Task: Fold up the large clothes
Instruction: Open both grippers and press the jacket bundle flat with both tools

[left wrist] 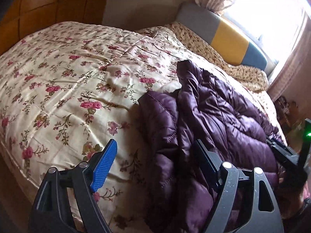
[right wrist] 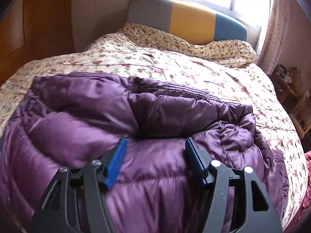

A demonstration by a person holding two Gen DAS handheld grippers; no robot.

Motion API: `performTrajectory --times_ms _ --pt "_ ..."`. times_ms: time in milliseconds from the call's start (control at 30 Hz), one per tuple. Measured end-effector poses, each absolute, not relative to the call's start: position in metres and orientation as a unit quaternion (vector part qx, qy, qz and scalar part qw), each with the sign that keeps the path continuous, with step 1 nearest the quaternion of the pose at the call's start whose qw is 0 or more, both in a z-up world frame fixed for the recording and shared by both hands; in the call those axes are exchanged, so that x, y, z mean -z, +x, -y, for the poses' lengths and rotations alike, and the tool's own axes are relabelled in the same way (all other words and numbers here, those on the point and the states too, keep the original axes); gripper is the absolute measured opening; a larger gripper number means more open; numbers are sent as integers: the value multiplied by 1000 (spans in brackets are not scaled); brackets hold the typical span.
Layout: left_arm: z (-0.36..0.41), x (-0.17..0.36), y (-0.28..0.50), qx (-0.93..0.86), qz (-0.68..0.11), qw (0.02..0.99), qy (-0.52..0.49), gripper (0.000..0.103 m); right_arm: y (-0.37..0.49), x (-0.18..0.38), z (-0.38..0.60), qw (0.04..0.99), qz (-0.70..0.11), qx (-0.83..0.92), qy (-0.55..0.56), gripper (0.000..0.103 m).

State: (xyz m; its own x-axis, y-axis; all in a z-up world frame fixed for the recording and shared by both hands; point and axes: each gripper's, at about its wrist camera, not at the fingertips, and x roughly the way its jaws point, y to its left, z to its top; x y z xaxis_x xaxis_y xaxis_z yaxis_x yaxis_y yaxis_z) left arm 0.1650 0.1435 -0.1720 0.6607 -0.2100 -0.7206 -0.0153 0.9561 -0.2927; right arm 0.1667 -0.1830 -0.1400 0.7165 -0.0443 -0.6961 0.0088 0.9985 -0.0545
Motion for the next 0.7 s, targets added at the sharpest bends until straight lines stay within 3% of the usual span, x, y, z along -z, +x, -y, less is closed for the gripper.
performTrajectory --times_ms 100,267,700 --pt "-133 167 162 49 -402 908 -104 80 154 135 180 927 -374 -2 -20 50" --pt "-121 160 154 48 -395 915 -65 80 134 133 178 926 -377 -18 -16 47" --pt "-112 160 148 73 -394 915 -43 80 113 134 184 922 -385 -21 -8 46"
